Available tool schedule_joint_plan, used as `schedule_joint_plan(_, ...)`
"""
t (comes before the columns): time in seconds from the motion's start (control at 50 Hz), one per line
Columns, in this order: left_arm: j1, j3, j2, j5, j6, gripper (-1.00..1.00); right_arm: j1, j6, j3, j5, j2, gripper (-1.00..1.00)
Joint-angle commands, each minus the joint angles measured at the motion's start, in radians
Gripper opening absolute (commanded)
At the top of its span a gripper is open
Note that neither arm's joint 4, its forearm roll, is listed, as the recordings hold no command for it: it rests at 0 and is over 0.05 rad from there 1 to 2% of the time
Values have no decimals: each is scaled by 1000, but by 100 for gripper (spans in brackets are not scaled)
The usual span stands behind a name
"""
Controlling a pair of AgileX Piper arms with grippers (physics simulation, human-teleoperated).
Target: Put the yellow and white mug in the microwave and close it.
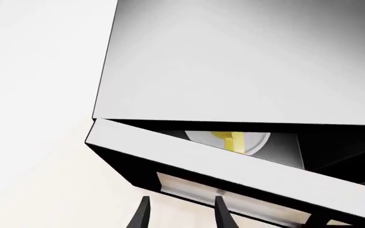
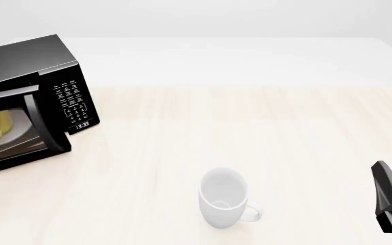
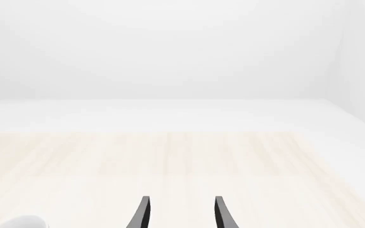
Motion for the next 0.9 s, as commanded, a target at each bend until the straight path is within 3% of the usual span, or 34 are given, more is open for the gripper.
schedule_joint_plan(0.02, -1, -11, 27, -19, 15, 100, 0, 0, 0, 0, 0, 100)
schedule_joint_plan(0.9, -23, -94, 110, -45, 16, 100, 0, 0, 0, 0, 0, 100)
